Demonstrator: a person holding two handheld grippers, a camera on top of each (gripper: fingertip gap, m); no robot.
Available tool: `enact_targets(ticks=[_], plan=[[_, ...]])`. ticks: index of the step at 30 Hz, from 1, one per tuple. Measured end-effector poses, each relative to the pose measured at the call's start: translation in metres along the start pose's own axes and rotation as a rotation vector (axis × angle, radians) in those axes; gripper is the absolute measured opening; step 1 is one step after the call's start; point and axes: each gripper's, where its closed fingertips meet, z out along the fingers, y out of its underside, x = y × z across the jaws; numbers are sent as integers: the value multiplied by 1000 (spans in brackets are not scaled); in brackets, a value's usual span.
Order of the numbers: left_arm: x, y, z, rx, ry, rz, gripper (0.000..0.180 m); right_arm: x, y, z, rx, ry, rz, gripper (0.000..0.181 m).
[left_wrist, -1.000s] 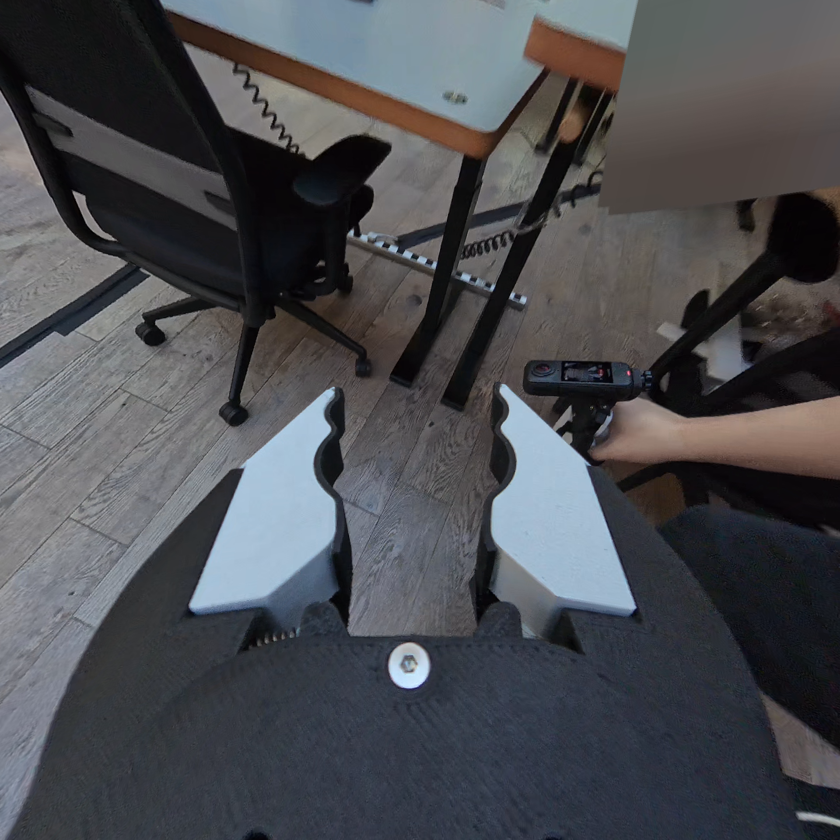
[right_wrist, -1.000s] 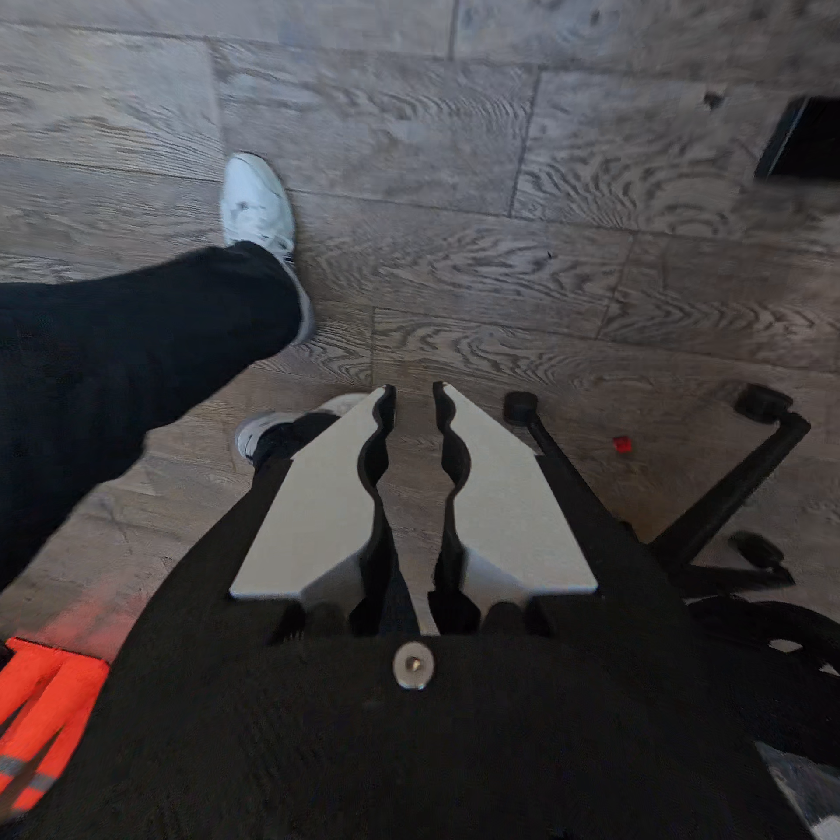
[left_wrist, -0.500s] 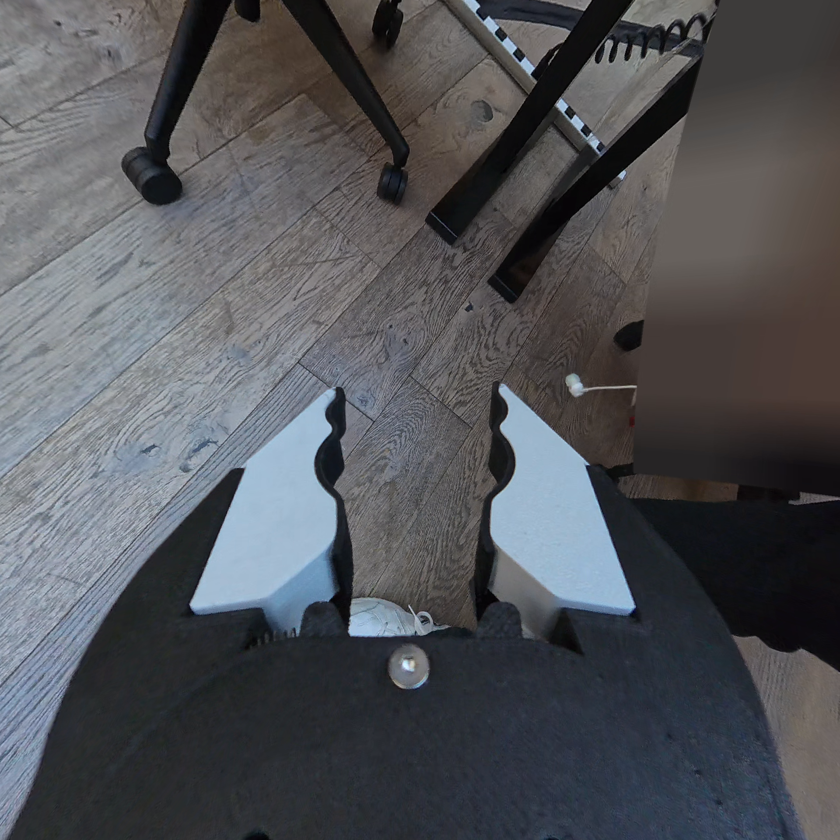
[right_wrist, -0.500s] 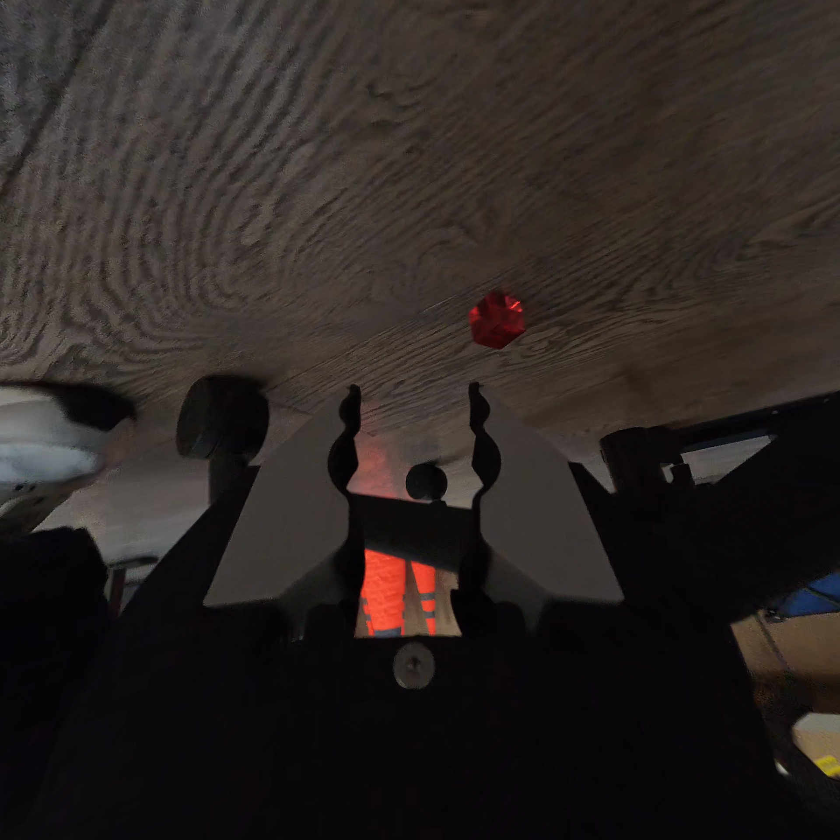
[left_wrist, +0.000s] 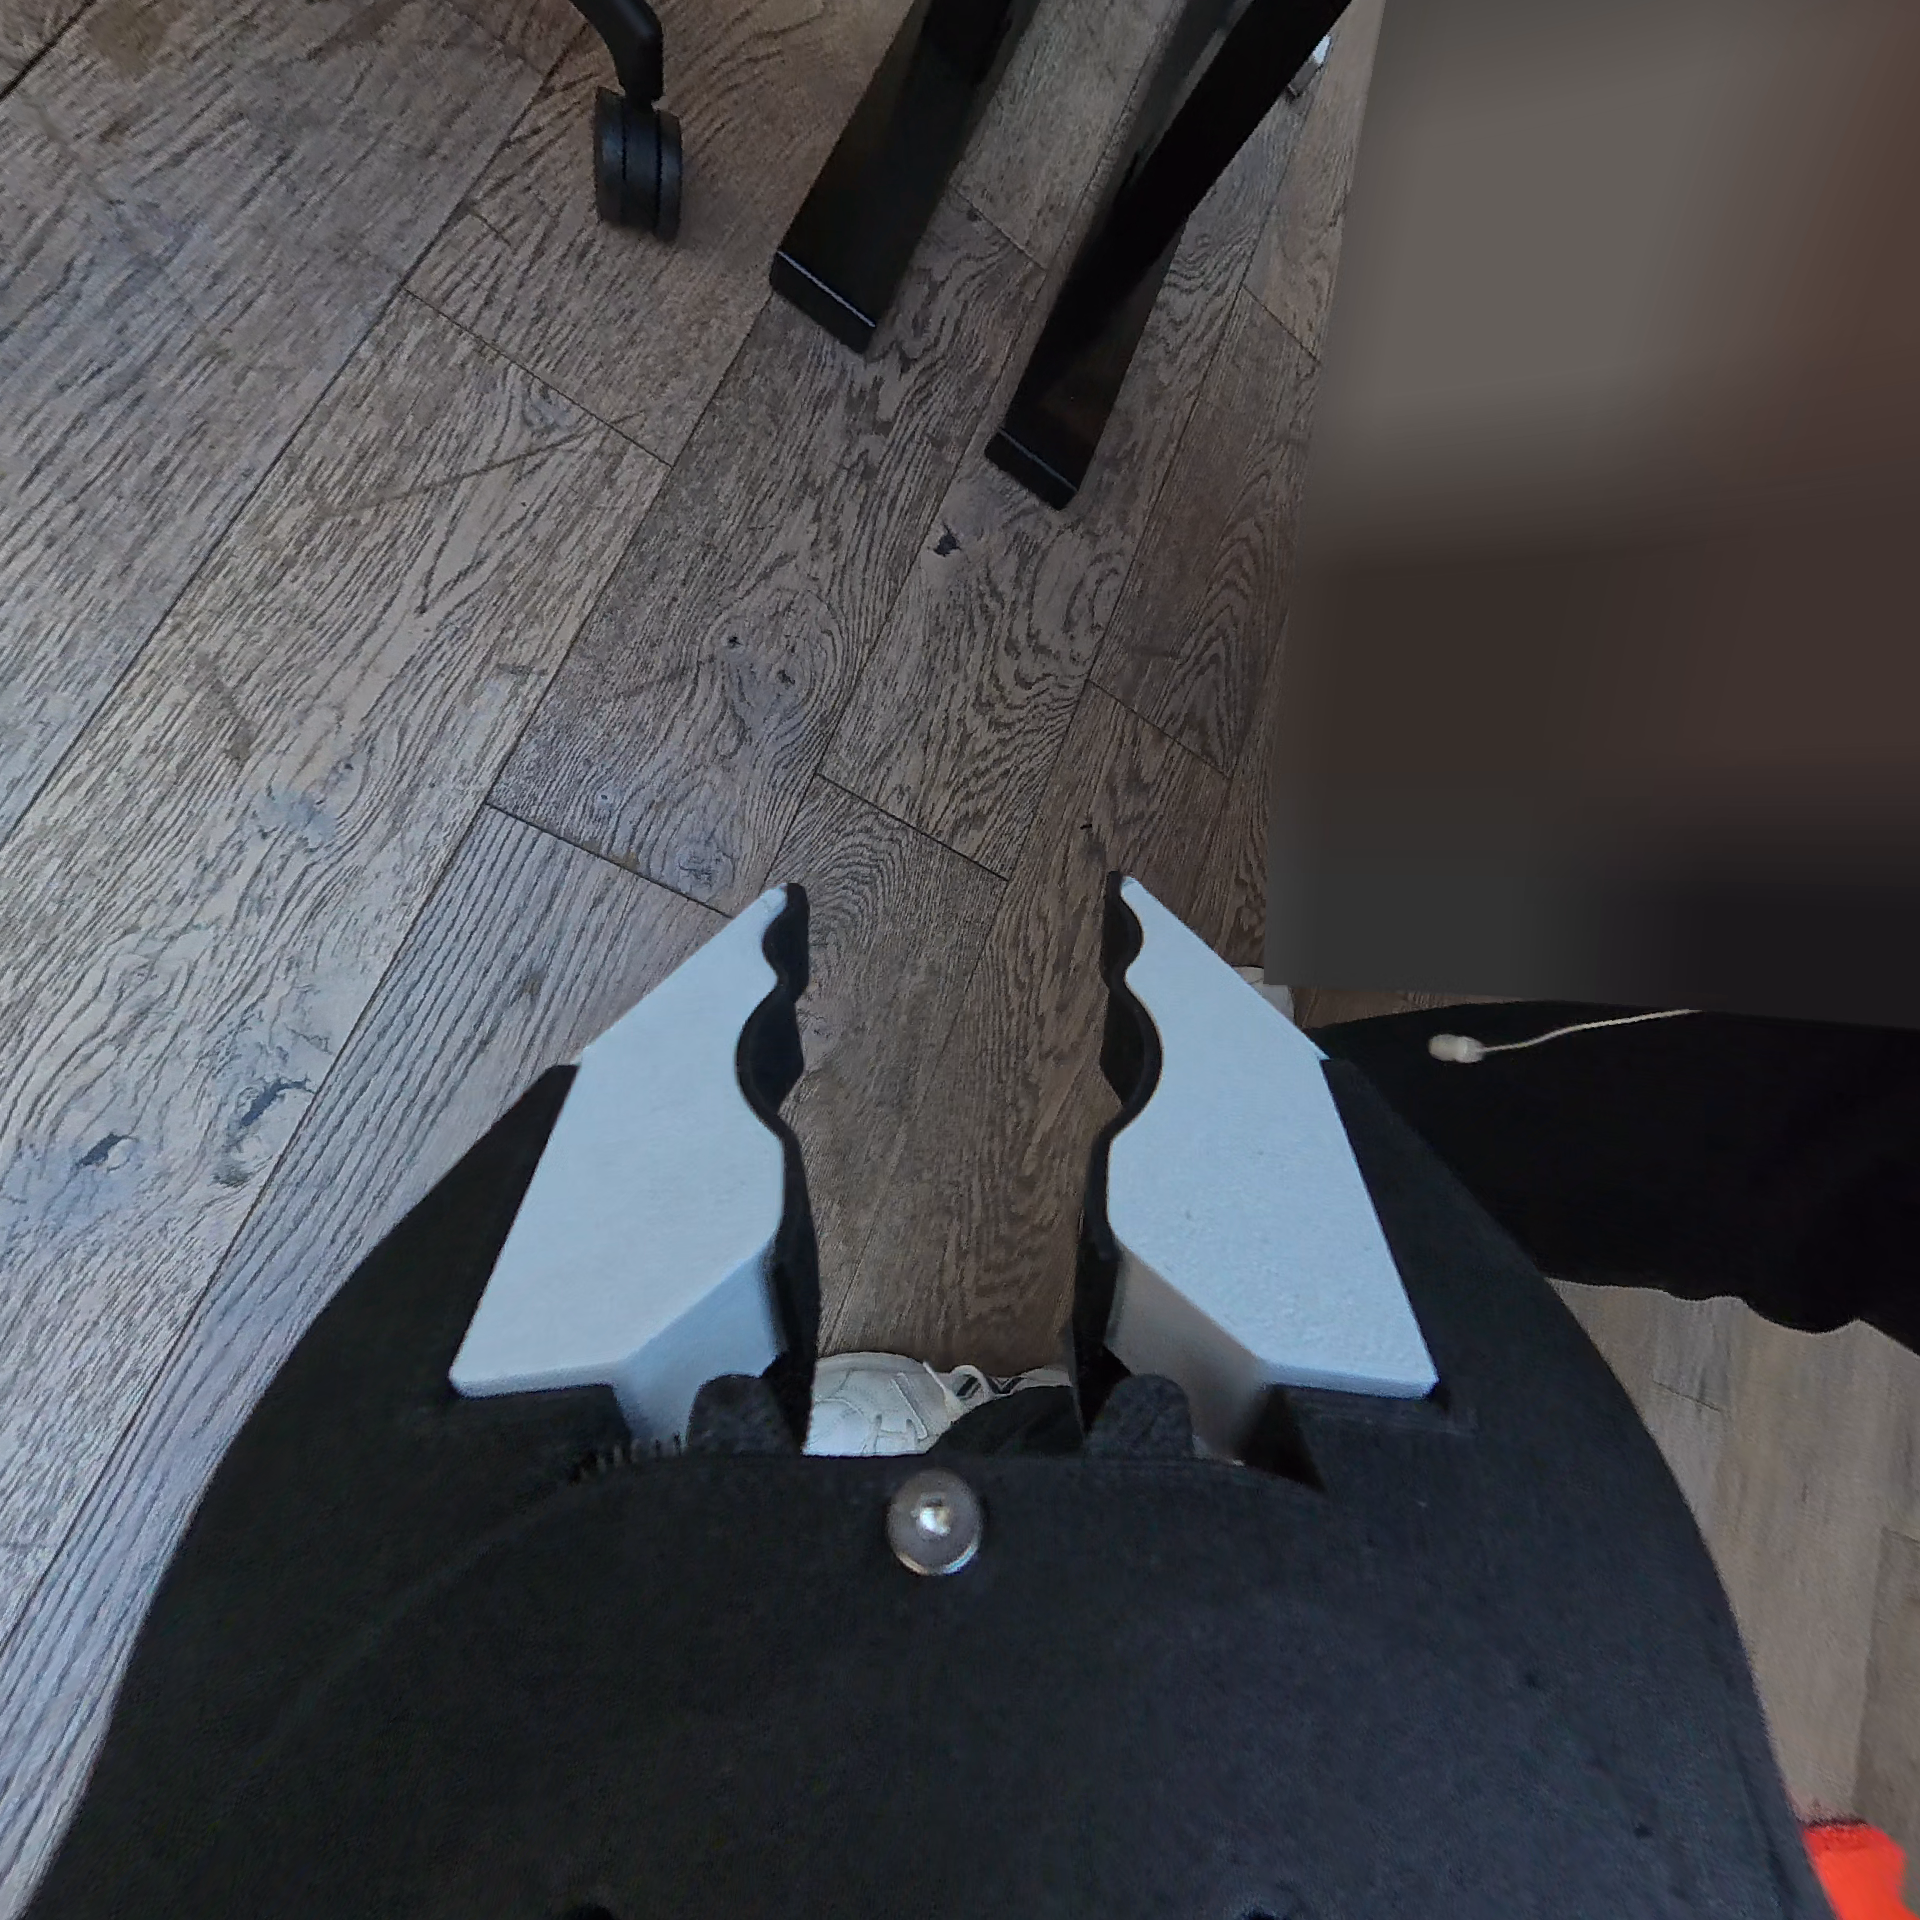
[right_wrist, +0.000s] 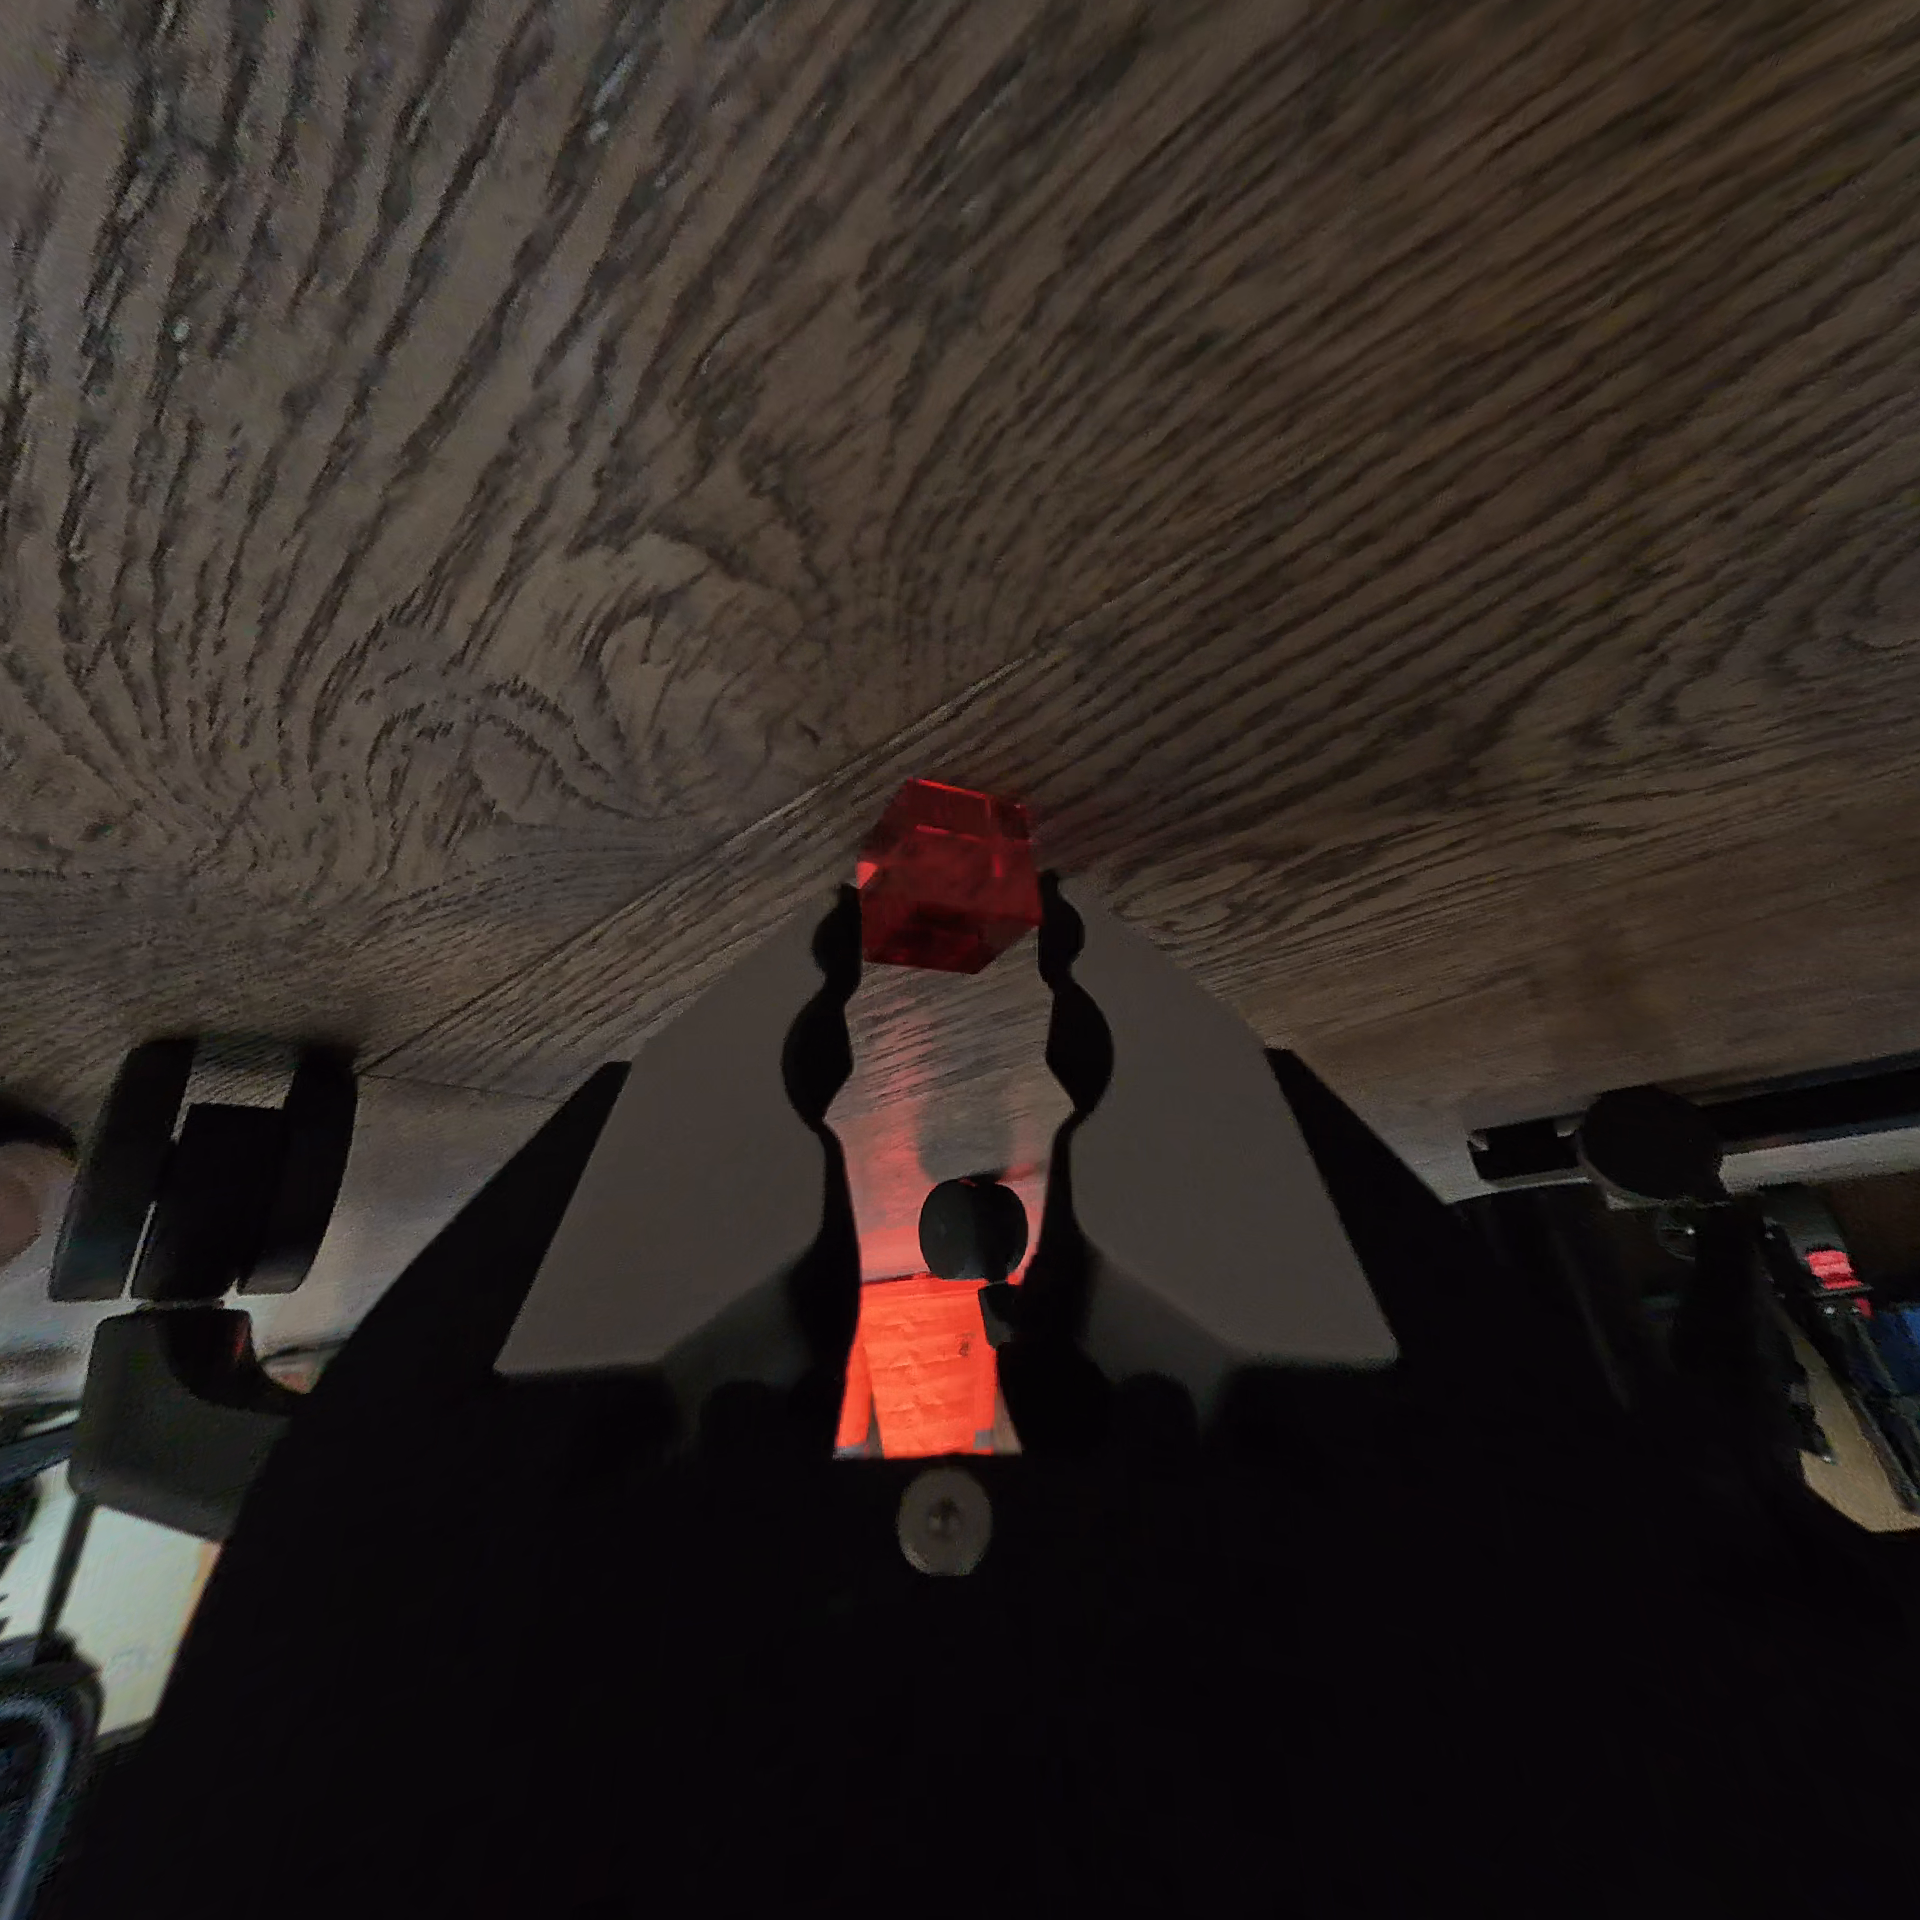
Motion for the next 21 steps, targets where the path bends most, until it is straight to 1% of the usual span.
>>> enact_targets(ticks=[3, 6, 9, 13, 15, 17, 19, 21], plan=[[14, 1, 1, -12, 42, -29, 53, -7, -10, -20, 82, 79, -60, 32], [36, 7, -22, -35, 62, -74, 46, -35, -11, -57, 119, 171, -192, 32], [54, -4, -77, -1, -18, -83, 47, -100, -8, -109, 217, 164, -315, 32], [86, -50, -192, 98, -156, -67, 51, -216, 17, -218, 446, 100, -448, 32], [107, -78, -256, 147, -216, -19, 53, -275, 53, -282, 554, 21, -471, 32], [134, -102, -312, 193, -231, 52, 57, -322, 105, -342, 645, -51, -461, 32], [168, -120, -356, 238, -171, 130, 63, -355, 169, -392, 719, -108, -407, 32], [206, -130, -394, 290, -67, 227, 63, -377, 236, -433, 814, -133, -358, 32]])
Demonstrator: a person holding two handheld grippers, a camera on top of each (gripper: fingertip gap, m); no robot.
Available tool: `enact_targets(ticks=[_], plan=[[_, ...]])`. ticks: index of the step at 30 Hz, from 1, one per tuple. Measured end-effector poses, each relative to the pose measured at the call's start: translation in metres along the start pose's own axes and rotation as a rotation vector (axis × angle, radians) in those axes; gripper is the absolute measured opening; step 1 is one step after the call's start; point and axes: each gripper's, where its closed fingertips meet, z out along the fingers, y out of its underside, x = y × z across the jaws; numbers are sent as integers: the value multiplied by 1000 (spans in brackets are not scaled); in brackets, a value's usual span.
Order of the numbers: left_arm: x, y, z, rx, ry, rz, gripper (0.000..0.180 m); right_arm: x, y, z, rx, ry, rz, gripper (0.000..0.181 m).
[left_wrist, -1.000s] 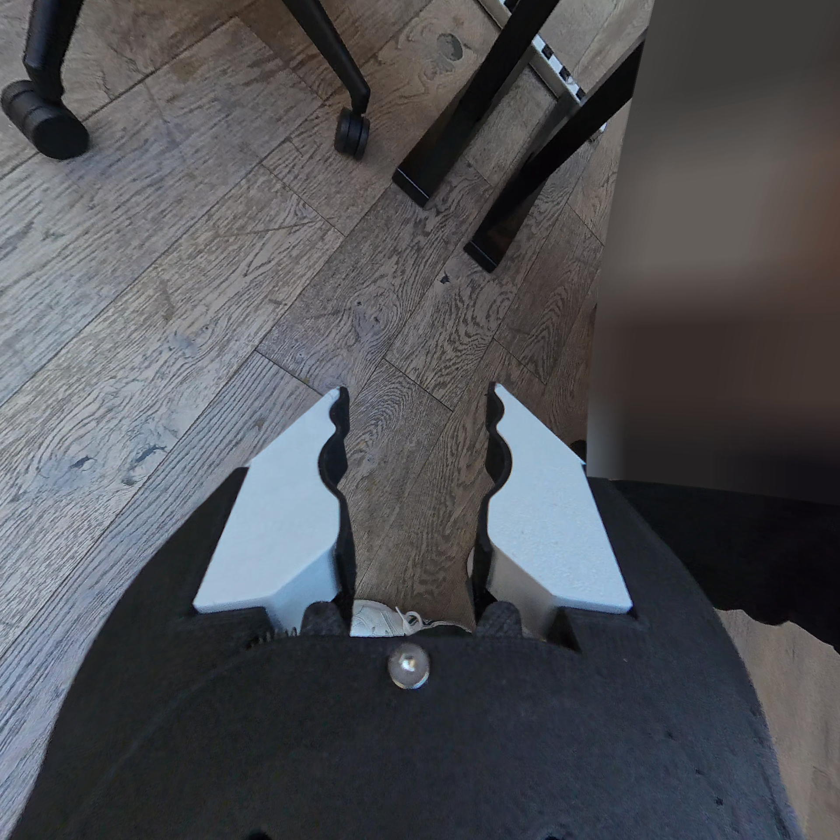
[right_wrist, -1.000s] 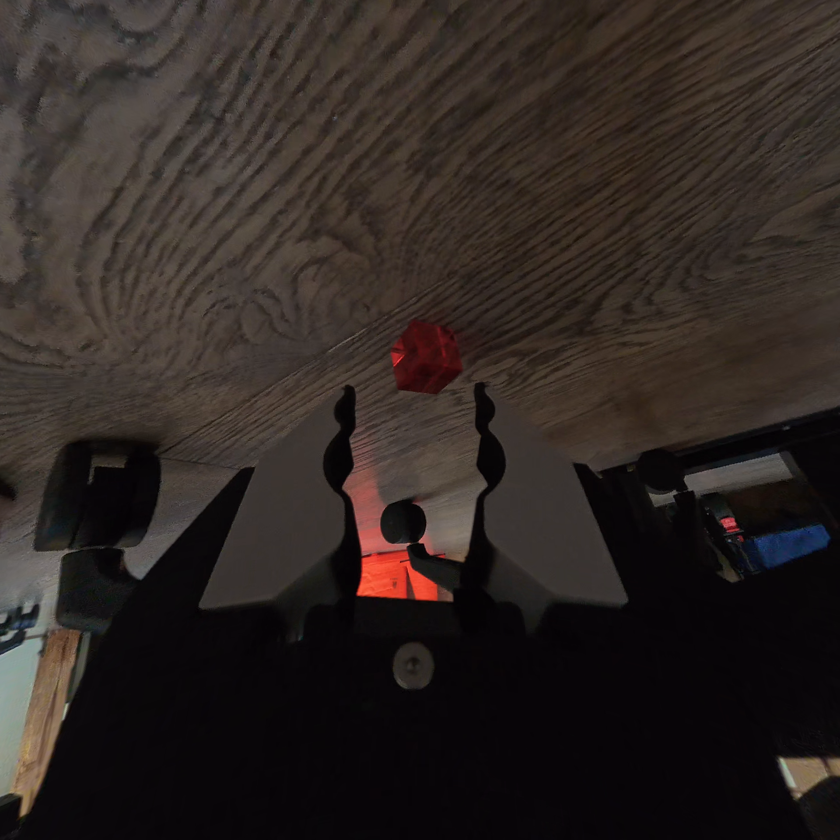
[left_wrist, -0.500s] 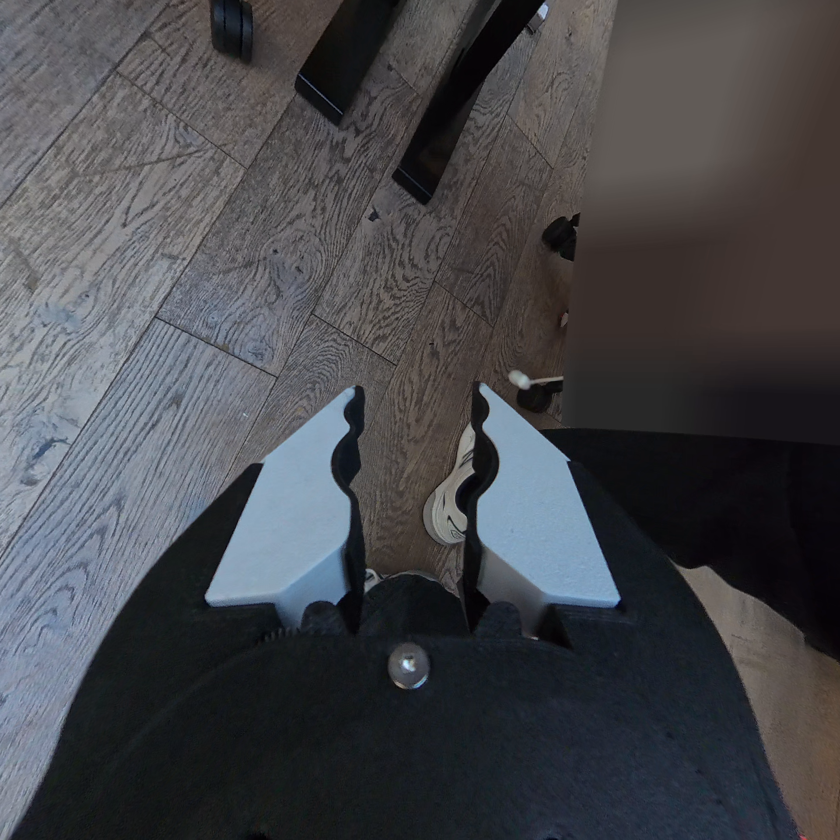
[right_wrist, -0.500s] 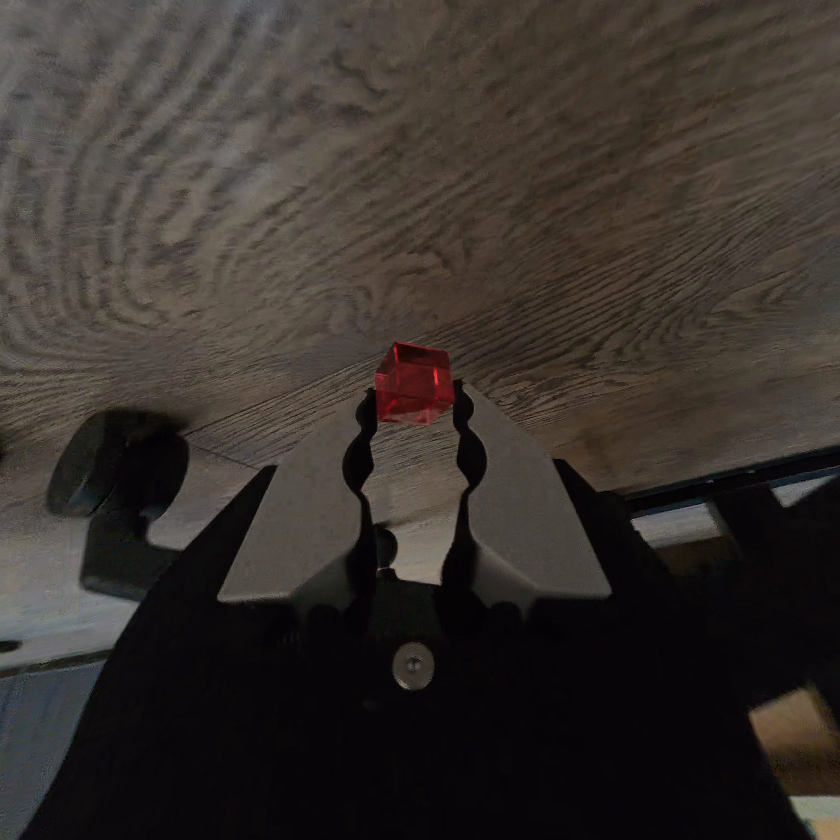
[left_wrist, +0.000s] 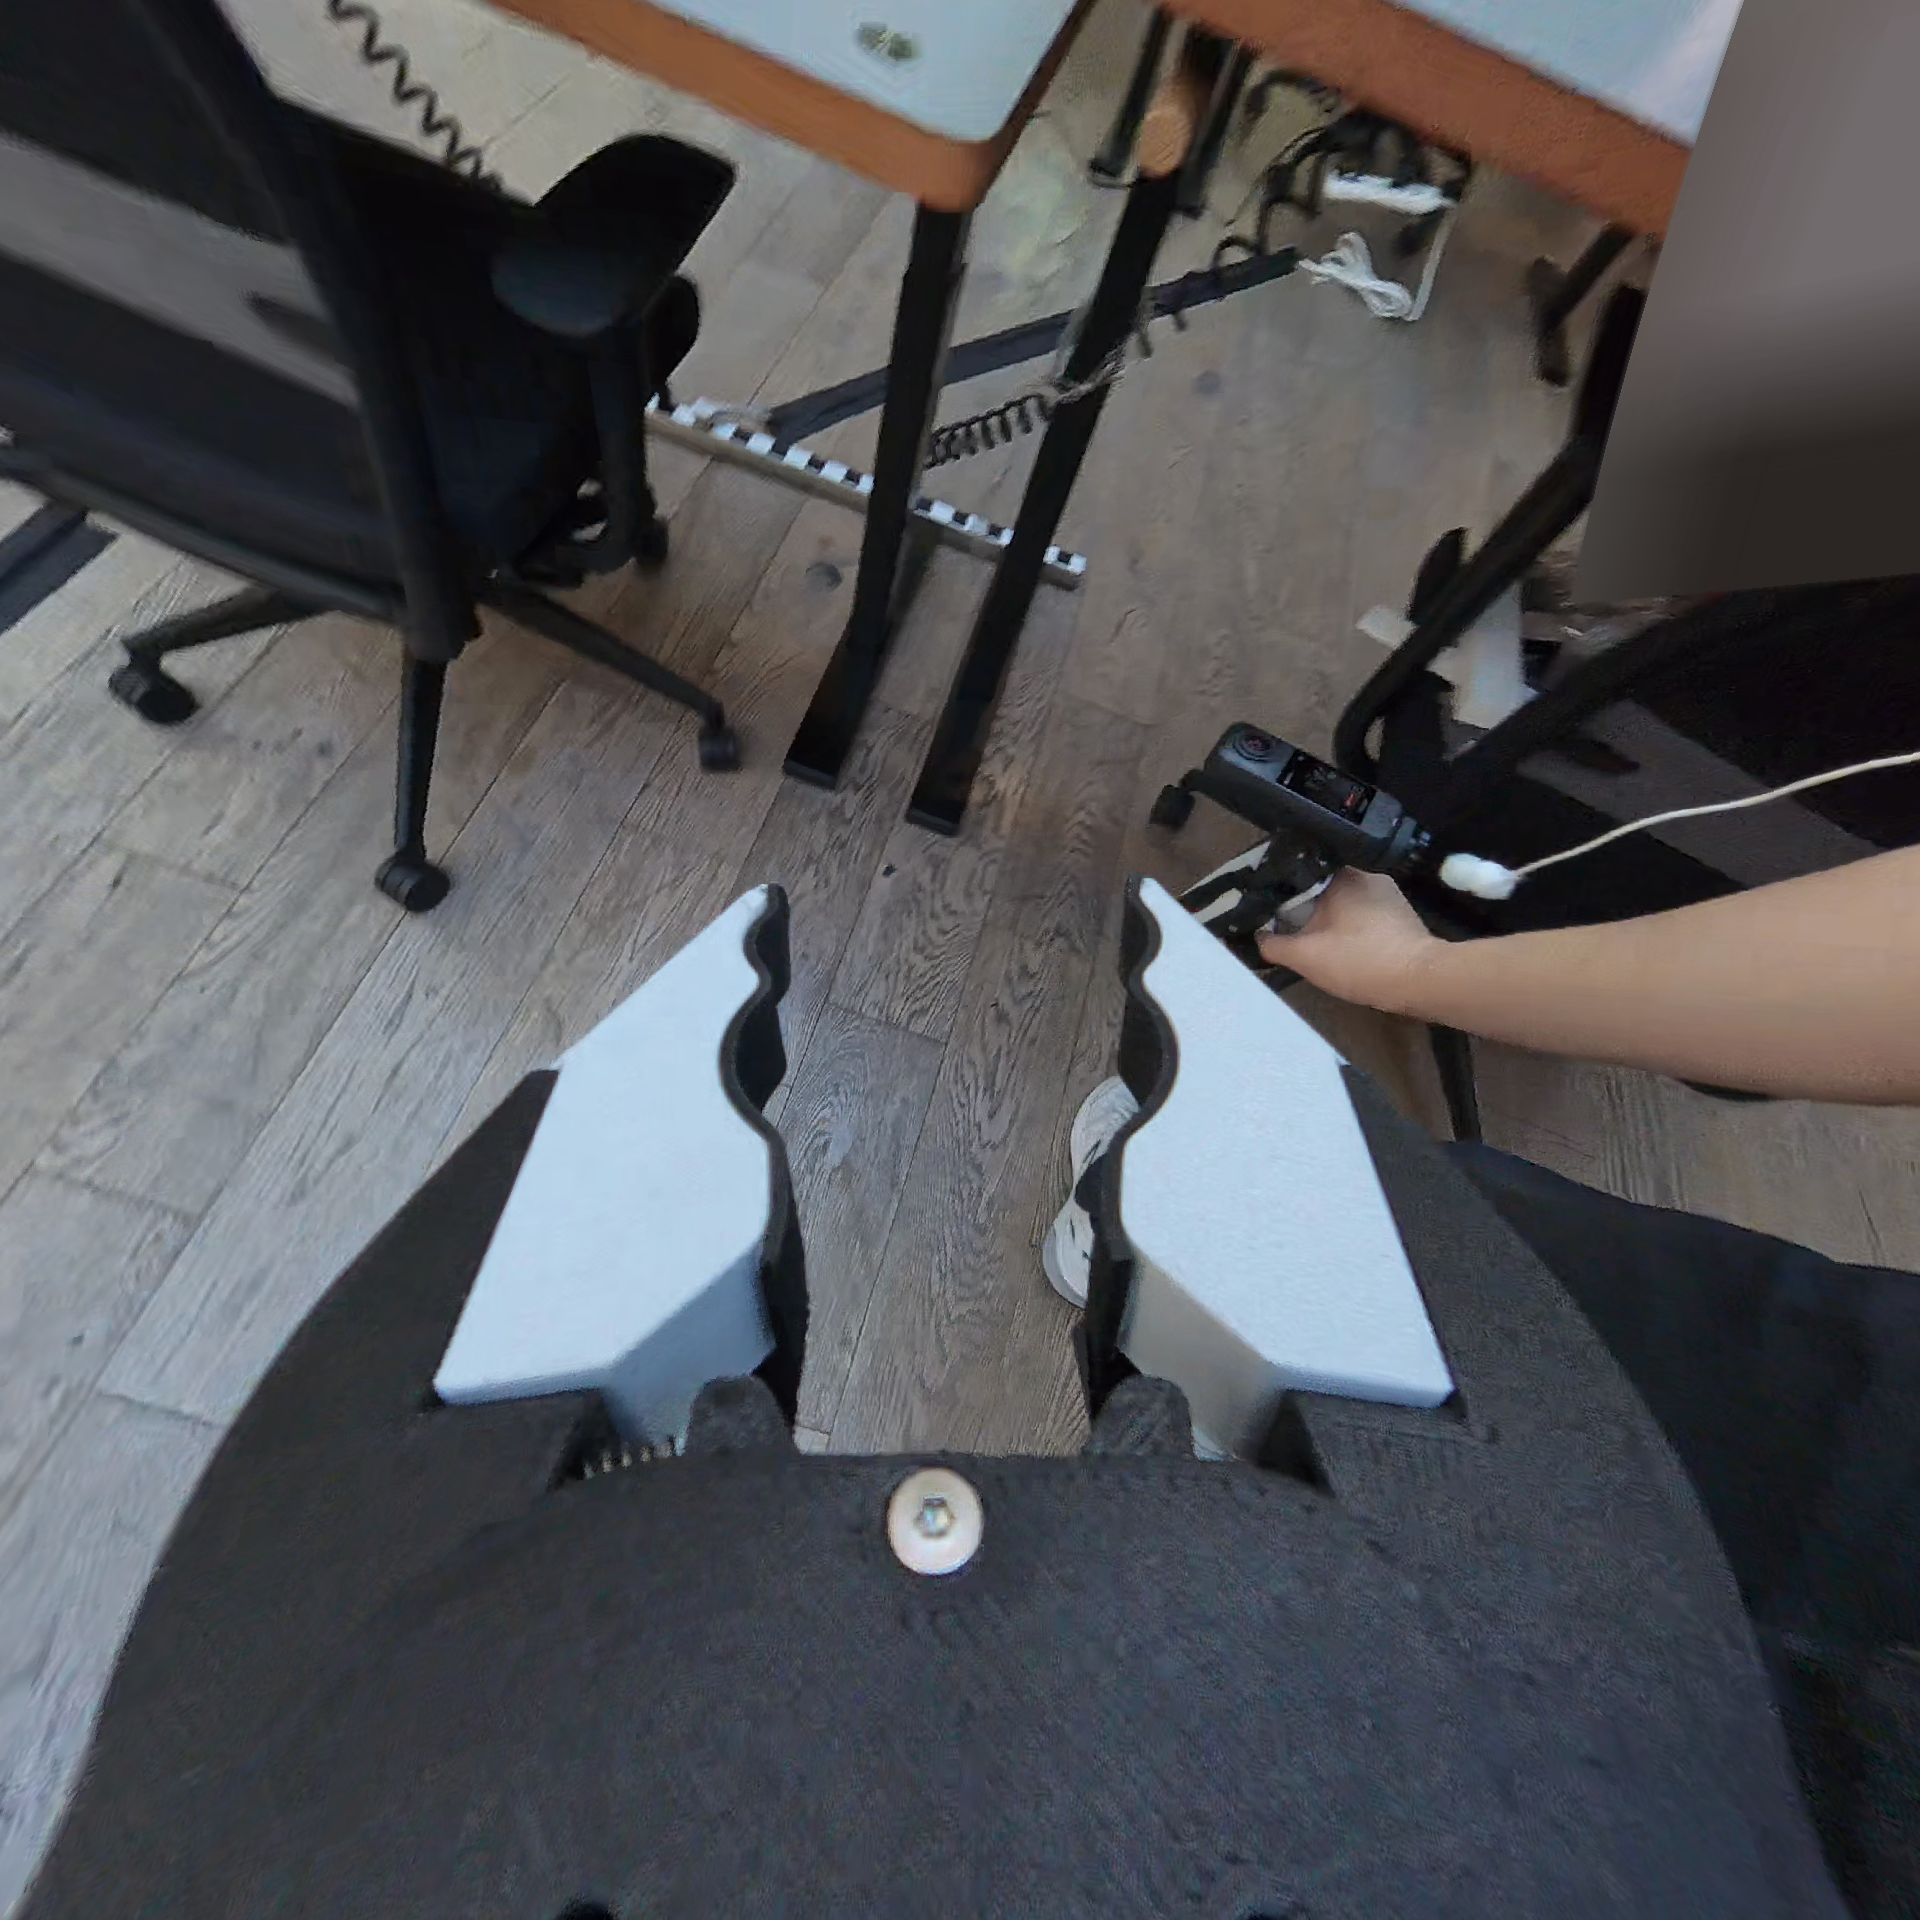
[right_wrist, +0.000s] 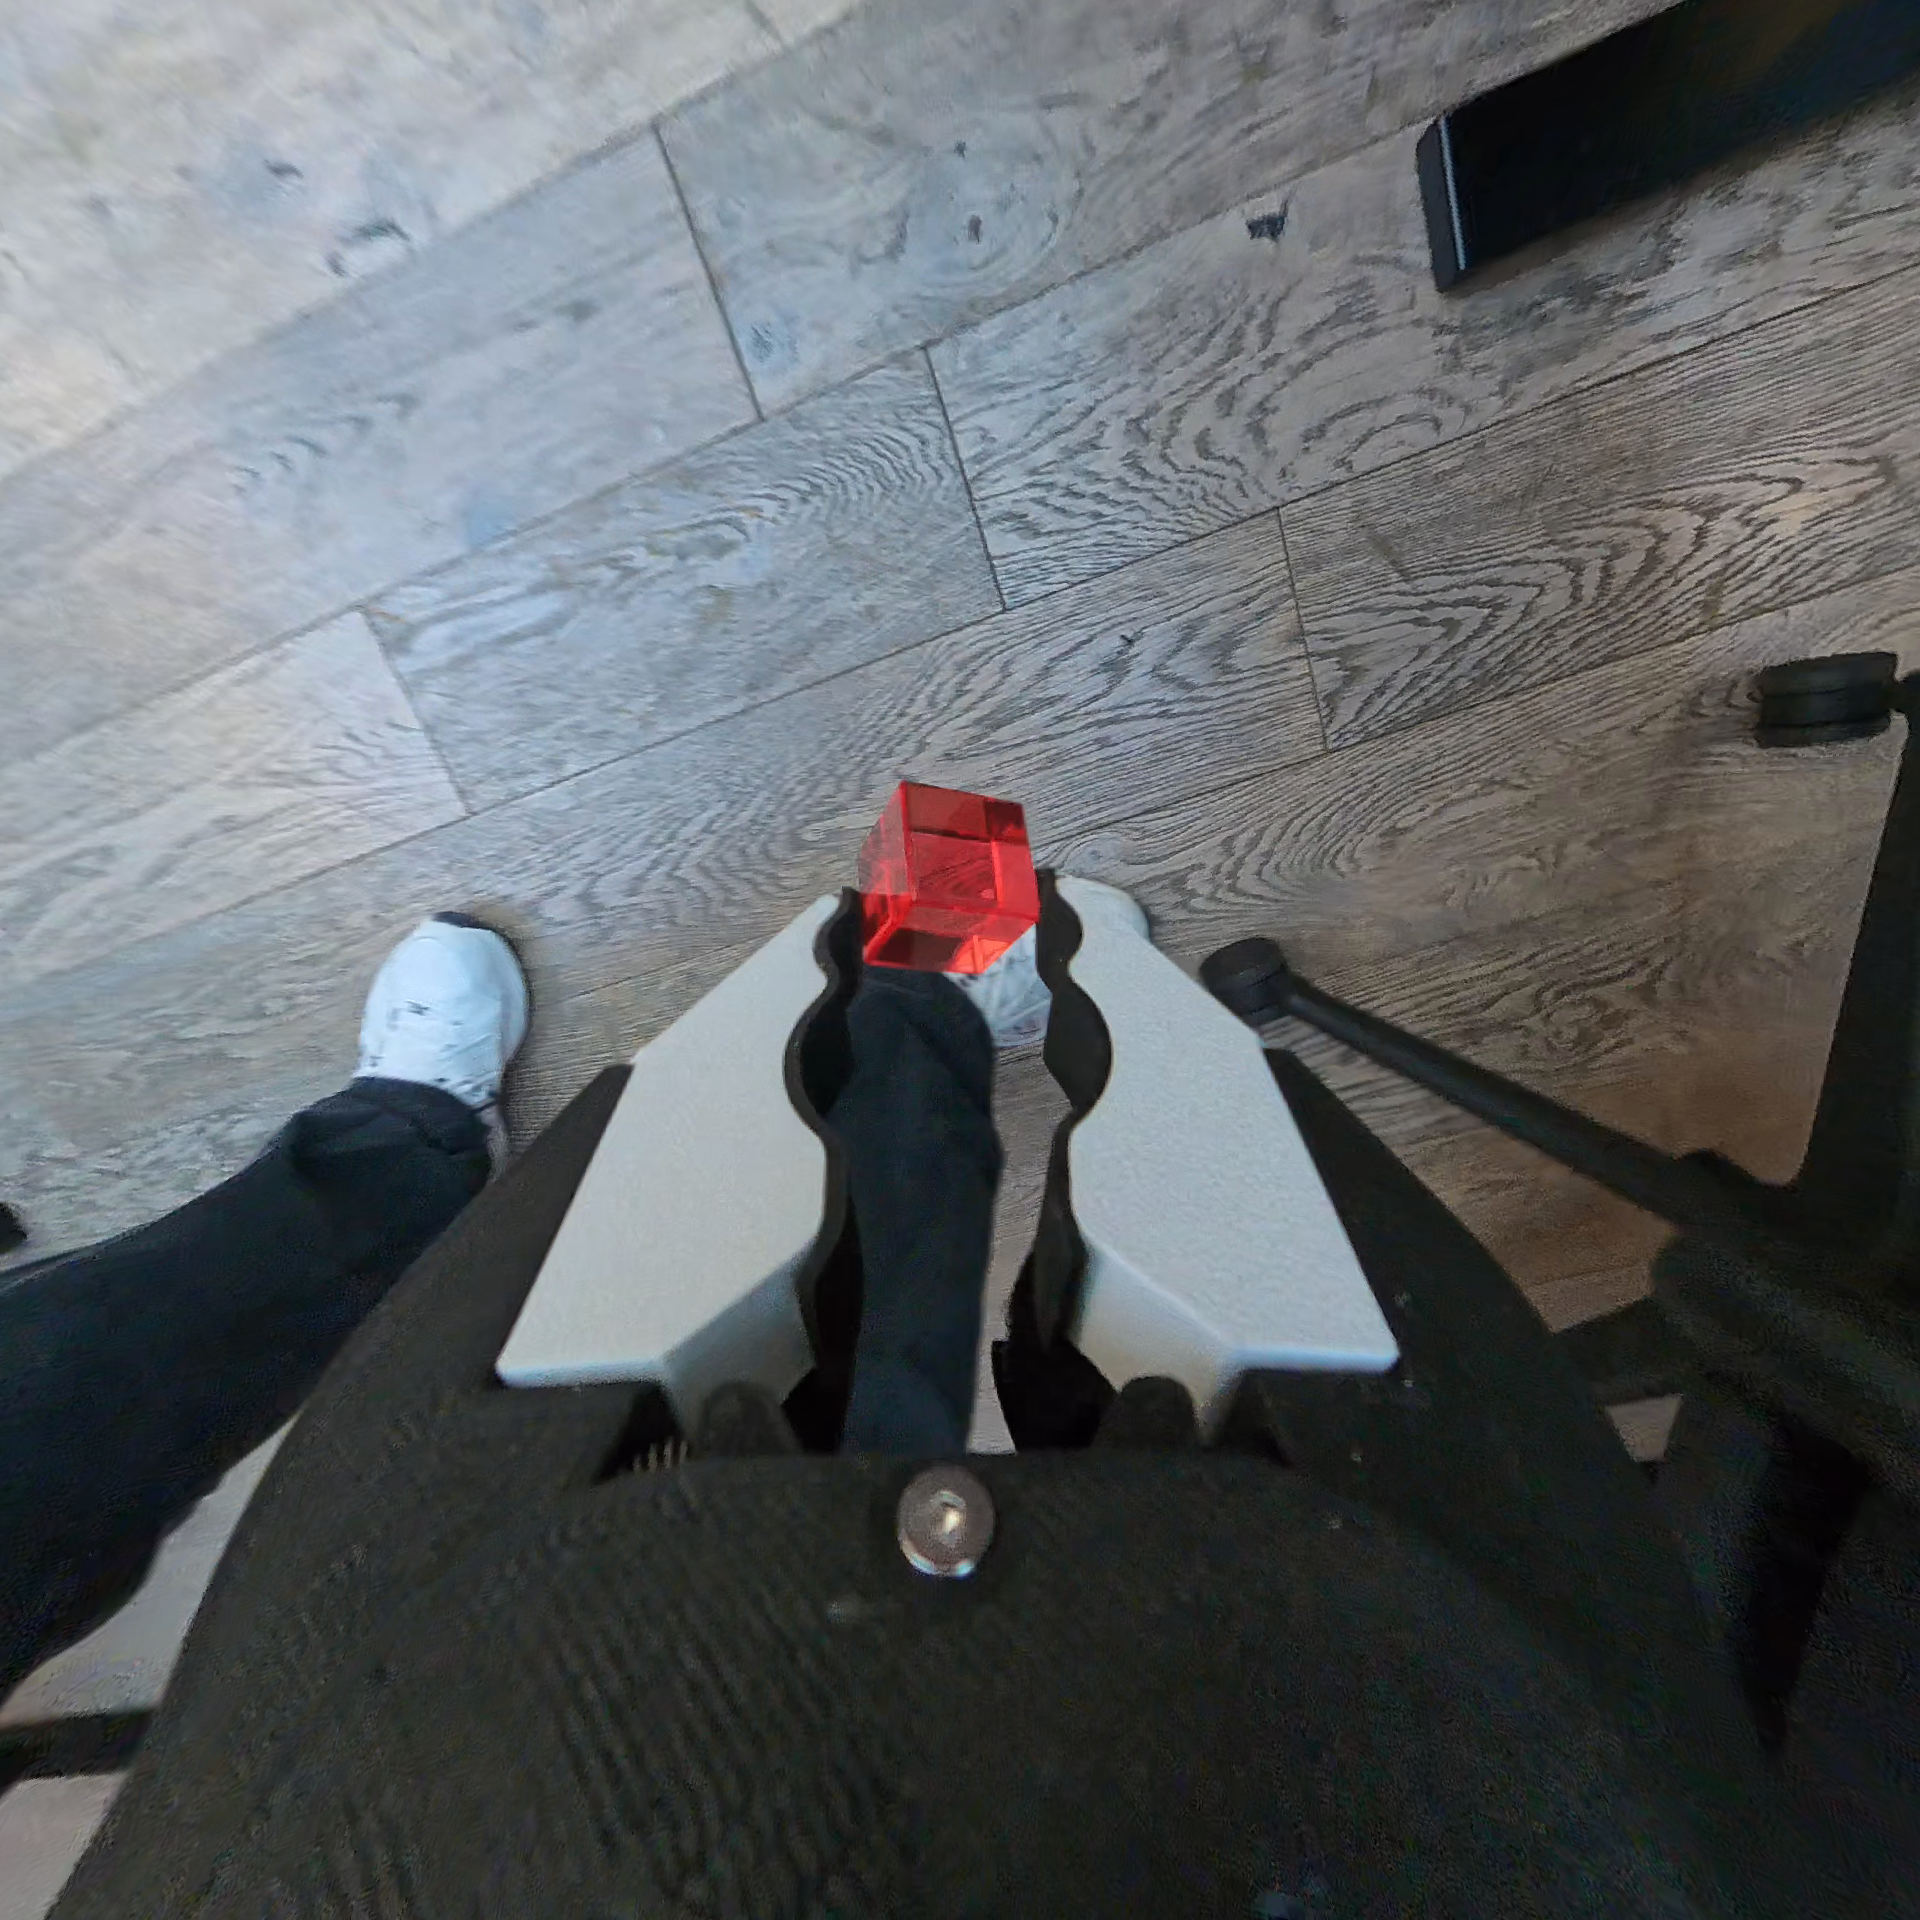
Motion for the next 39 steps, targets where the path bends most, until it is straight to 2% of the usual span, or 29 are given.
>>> enact_targets(ticks=[4, 7, 10, 14, 18, 21, 22, 25, 28, 31, 34, 36, 39], plan=[[55, -52, -66, 42, 146, 116, 69, -61, 79, -131, 79, 58, 23, 32], [116, -110, -117, 139, 274, 198, 65, -77, 192, -212, 44, 98, 85, 31], [199, -151, -149, 203, 413, 330, 67, -64, 314, -292, 60, 178, 233, 32], [347, -167, -168, 256, 607, 491, 73, -27, 480, -419, 210, 366, 474, 32], [520, -156, -185, 335, 781, 469, 69, -6, 625, -551, 397, 545, 639, 32], [654, -143, -191, 437, 934, 390, 59, -1, 709, -632, 452, 616, 671, 32], [699, -133, -187, 411, 990, 389, 60, 1, 730, -654, 462, 620, 682, 32], [818, -102, -185, 277, 1141, 390, 68, 24, 762, -718, 544, 629, 683, 32], [901, -82, -179, 282, 1193, 464, 62, 79, 765, -759, 614, 637, 620, 32], [969, -57, -151, 212, 1224, 559, 62, 148, 746, -788, 718, 618, 565, 32], [1043, -45, -121, 135, 1346, 510, 61, 213, 732, -815, 817, 593, 556, 31], [1094, -49, -95, 135, 1404, 488, 58, 257, 734, -829, 805, 586, 559, 31], [1160, -61, -59, 84, 1443, 547, 62, 323, 741, -854, 777, 571, 532, 31]])
